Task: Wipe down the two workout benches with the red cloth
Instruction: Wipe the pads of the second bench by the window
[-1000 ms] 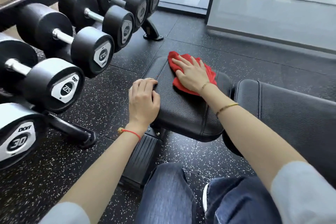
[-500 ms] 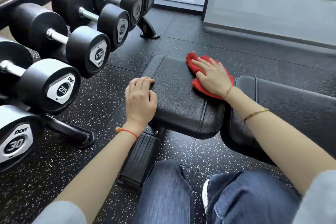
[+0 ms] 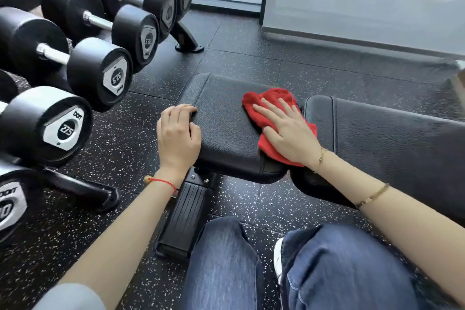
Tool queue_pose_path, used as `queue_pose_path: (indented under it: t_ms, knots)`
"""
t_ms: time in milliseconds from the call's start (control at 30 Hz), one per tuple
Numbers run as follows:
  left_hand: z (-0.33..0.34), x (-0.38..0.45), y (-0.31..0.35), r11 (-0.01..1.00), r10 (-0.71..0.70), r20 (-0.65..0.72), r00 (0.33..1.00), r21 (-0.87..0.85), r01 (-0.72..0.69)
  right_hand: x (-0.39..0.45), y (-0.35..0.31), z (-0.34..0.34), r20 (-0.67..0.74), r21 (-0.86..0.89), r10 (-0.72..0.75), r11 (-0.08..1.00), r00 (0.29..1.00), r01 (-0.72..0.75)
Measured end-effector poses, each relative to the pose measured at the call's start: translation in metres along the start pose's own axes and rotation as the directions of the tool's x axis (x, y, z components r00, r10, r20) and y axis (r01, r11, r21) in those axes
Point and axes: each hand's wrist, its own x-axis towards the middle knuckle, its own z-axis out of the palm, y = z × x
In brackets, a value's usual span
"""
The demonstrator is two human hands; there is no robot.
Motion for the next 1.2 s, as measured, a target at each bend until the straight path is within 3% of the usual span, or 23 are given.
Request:
queue_pose_path:
  t_ms: [133,200,400,467,533,667,767,867,1067,1200]
  knots:
    - [-0.002,-0.001,0.001,1.0,-0.01,0.012,1.0,0.011,0.01,0.049,0.006,-0.002,-0.036,0.02,0.209,0.978,0.977,-0.208]
    - [-0.002,-0.001,0.004,1.0,-0.017,0.023,1.0,0.021,0.017,0.054,0.0,-0.001,-0.038,0.009,0.239,0.971,0.97,-0.239]
    - [-0.004,-0.004,0.021,0.996,-0.076,0.044,0.996,-0.036,0.078,-0.027,-0.018,0.0,0.04,-0.022,-0.04,0.999,0.998,0.041]
    - [-0.002,-0.006,0.034,0.997,-0.067,0.048,0.997,-0.042,0.069,-0.047,-0.013,-0.003,0.054,-0.068,-0.069,0.995,0.996,0.072]
    - [0.002,-0.006,0.049,0.999,-0.023,0.052,0.998,-0.031,0.024,-0.05,-0.002,-0.005,0.023,-0.128,-0.003,0.992,1.0,0.006]
    - [0.014,-0.001,0.074,0.998,0.029,0.118,0.993,-0.056,-0.022,-0.023,0.033,-0.013,-0.068,-0.208,0.252,0.943,0.965,-0.261]
    - [0.022,-0.001,0.081,0.999,0.046,0.146,0.988,-0.03,-0.042,0.013,0.041,-0.017,-0.067,-0.191,0.33,0.922,0.942,-0.336]
    - [0.026,-0.003,0.08,0.998,0.069,0.142,0.987,-0.005,-0.069,0.028,0.036,-0.017,-0.032,-0.158,0.299,0.941,0.954,-0.3]
    - [0.028,-0.004,0.077,0.996,0.091,0.12,0.989,0.0,-0.092,-0.045,0.018,-0.016,0.022,-0.175,0.032,0.984,0.999,-0.028]
    - [0.029,-0.005,0.075,0.996,0.092,0.118,0.989,0.003,-0.093,-0.056,0.035,-0.022,-0.012,-0.127,0.119,0.985,0.993,-0.12]
